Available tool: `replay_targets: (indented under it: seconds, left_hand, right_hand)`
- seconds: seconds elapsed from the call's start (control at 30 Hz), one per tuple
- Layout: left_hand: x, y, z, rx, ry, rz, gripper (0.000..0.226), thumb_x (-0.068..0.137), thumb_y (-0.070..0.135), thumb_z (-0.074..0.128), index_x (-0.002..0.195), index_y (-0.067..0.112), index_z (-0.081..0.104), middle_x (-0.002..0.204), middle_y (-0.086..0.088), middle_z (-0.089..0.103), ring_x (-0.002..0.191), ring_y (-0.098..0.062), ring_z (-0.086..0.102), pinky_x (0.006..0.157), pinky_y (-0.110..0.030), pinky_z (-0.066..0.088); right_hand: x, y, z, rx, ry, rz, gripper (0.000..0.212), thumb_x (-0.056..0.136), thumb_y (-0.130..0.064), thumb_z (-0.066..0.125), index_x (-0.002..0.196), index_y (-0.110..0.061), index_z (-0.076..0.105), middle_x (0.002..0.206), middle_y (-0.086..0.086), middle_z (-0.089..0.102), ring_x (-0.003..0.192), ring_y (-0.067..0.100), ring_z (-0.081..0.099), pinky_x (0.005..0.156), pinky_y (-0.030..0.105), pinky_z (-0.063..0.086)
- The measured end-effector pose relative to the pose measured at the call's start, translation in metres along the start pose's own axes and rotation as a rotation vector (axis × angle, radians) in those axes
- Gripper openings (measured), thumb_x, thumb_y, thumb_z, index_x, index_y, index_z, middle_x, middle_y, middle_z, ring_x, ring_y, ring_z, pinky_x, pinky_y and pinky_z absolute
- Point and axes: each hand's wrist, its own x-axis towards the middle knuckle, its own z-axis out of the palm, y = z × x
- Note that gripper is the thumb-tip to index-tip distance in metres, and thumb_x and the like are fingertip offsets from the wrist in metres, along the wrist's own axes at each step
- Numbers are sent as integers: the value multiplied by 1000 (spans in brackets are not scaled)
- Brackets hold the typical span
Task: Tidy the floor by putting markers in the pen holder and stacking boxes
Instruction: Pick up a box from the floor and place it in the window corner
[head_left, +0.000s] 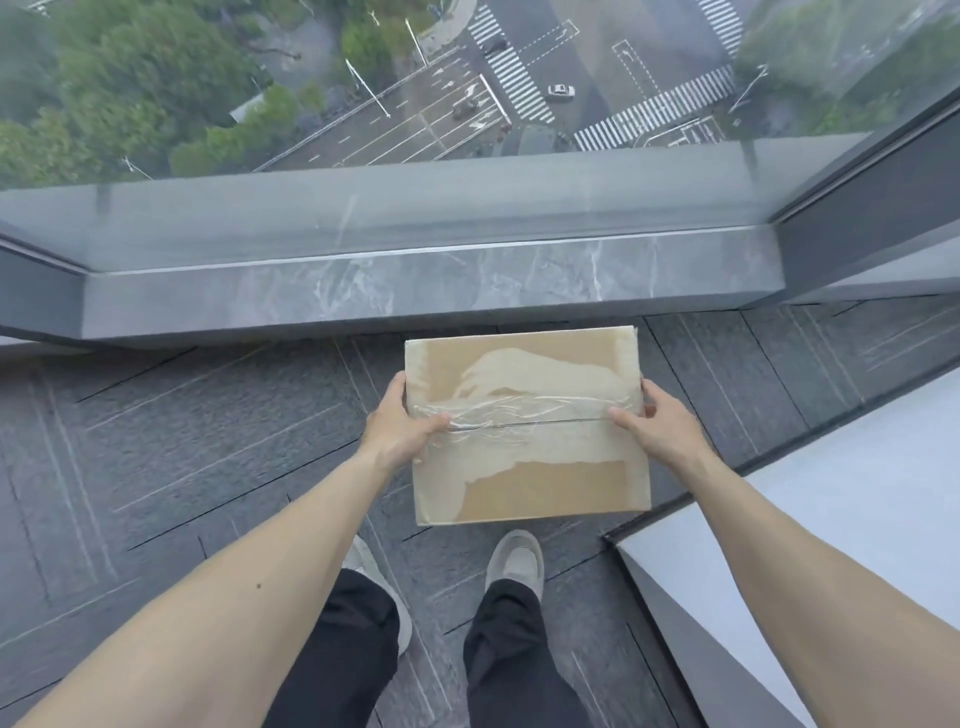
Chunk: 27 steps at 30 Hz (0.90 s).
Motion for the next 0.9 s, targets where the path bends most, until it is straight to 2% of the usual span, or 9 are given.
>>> replay_targets:
  seconds: [0.27,0.4,0.53,0.67,0.73,0.8,0.9]
  left_hand:
    - [83,-18,31,-2,21,3,50,72,32,79,108,47,48,107,13,70,101,-19,66,90,-50,55]
    - [111,-15,40,0,14,12,52,71,32,79,111,48,50,107,16,69,104,-19,65,93,-50,54]
    - [126,-8,44,1,11,31,52,74,29,78,117,41,52,107,16,69,105,-17,65,96,-46,53]
    - [132,-7,48,-2,-28,-17,53,75,28,79,117,36,48,112,10,68,105,-20,65,96,-44,52]
    - [135,-9,48,-1,-54,-39,58,71,35,79,119,34,47,115,9,67,106,-20,64,96,-46,53]
    - [137,-9,46,-1,-67,-42,63,66,42,78,121,36,47,116,11,66,107,-19,63,96,-46,52]
    - [133,-3,40,-6,-77,-52,68,67,41,78,126,36,46,116,11,67,109,-19,63,98,-47,51]
  right_hand:
    - [86,26,26,-36,24,-10,42,79,-48,69,116,-31,58,112,-7,69,106,22,64,95,48,51]
    - [116,35,27,-27,28,-1,57,63,-62,65,113,-35,58,111,-9,70,103,20,66,92,49,53]
    - [132,33,25,-54,17,2,70,62,-65,61,123,-32,53,120,-4,68,110,24,64,96,50,51]
    - [144,35,27,-97,-37,51,95,60,-67,59,144,-29,34,141,-2,56,125,26,56,104,53,45]
    - [141,27,30,-108,-62,65,99,65,-63,62,149,-27,25,147,0,50,129,28,53,106,55,42]
    - [136,19,32,-121,-58,85,93,78,-51,66,154,-25,17,153,2,42,134,30,47,110,55,38]
    - [132,15,30,-157,-55,102,84,83,-44,65,152,-28,20,151,2,45,131,30,50,108,56,39]
